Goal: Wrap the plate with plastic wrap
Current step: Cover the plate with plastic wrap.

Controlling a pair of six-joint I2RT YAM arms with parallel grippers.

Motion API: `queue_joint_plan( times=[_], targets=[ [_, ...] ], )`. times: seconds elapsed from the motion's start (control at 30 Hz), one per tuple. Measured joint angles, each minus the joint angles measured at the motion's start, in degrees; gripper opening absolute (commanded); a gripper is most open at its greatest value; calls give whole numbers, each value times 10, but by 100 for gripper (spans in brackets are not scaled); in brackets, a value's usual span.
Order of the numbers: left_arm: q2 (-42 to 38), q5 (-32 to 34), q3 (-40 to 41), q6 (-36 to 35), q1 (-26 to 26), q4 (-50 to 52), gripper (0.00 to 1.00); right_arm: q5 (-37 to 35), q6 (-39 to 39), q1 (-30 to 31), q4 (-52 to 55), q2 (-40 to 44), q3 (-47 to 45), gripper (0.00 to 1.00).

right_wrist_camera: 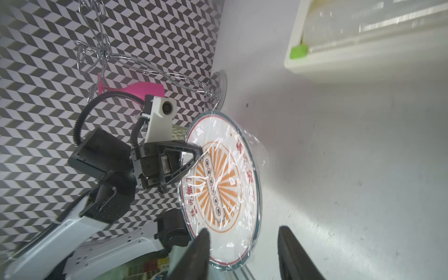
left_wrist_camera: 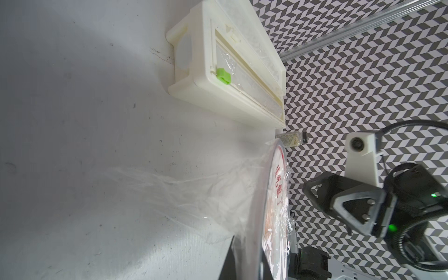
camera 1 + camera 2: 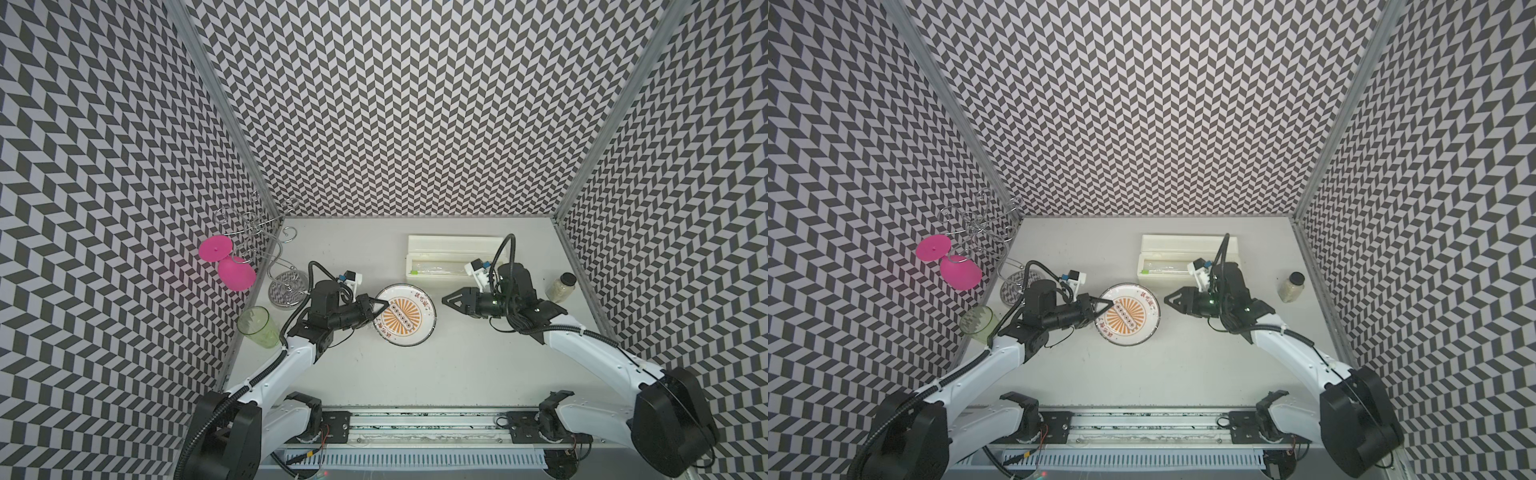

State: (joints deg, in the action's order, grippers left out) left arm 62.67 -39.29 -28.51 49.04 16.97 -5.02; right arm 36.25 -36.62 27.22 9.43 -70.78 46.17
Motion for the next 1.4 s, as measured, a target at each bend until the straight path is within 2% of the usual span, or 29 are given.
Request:
queue_joint_plan(
  times=[0.1,0.3,0.4,0.63,1.03,1.23,1.4],
  targets=[
    [0,7,-6,-8,9,8,0,-58,48,33,55,-35,63,57],
    [0,11,-6,-13,18,14,0,-110,100,64,121,-106,119,44],
    [0,11,-6,-14,18,17,0,-112,111,64,131,-122,128,37],
    [0,11,-6,-14,18,17,0,-101,122,64,133,-133,129,31],
    [0,11,-6,-15,18,18,0,-84,115,63,117,-138,125,0],
    [-14,9,-6,-24,17,42,0,-102,116,55,111,-137,112,0],
    [-29,2,-7,-36,12,54,0,-157,140,52,133,-137,113,0]
  ],
)
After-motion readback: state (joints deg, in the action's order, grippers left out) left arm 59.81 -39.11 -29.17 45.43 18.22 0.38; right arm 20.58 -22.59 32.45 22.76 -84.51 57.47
